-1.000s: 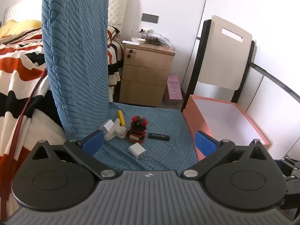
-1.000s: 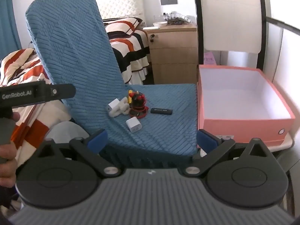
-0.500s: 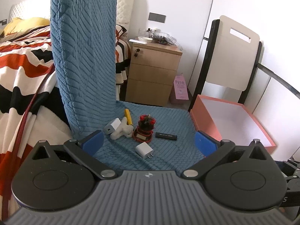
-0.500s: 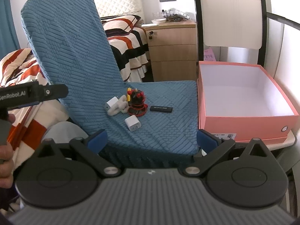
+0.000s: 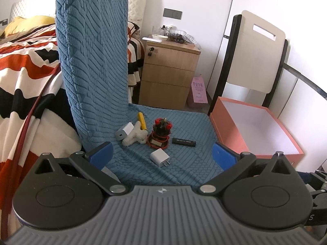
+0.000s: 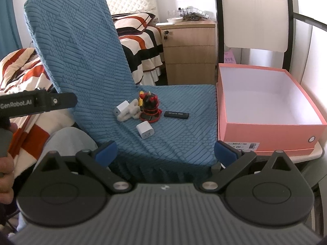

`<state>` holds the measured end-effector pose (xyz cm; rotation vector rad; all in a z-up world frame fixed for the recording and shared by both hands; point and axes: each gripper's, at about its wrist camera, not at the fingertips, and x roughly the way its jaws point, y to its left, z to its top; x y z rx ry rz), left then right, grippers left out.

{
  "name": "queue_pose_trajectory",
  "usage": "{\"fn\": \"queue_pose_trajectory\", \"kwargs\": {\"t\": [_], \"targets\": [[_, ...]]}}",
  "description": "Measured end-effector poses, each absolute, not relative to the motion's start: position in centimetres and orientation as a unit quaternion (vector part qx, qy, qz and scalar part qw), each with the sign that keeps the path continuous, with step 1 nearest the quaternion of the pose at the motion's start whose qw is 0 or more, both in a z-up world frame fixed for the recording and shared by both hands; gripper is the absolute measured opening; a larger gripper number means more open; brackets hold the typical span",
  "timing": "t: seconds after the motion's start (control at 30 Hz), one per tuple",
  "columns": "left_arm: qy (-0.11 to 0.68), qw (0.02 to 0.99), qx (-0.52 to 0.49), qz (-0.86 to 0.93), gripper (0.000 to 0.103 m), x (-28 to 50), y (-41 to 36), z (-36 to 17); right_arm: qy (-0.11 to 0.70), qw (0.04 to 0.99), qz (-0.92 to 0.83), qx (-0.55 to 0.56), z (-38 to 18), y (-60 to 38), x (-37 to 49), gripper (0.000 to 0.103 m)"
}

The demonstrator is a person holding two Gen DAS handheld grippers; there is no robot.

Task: Organize rigid objects
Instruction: 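Move both tools toward the small objects on the blue chair seat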

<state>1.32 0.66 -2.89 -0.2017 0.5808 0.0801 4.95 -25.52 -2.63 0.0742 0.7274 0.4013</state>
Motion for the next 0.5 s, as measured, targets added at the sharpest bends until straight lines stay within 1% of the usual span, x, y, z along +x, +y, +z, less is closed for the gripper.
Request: {"fn": "queue_pose_trajectory", "kwargs": {"t": [0.5], "targets": [[0.298,0.949,-0.096,0.039,0.103,1.67,0.72,-3.46,0.362,0.909,0.203,0.042,-3.39,-25.32,5.27,0.103]]}}
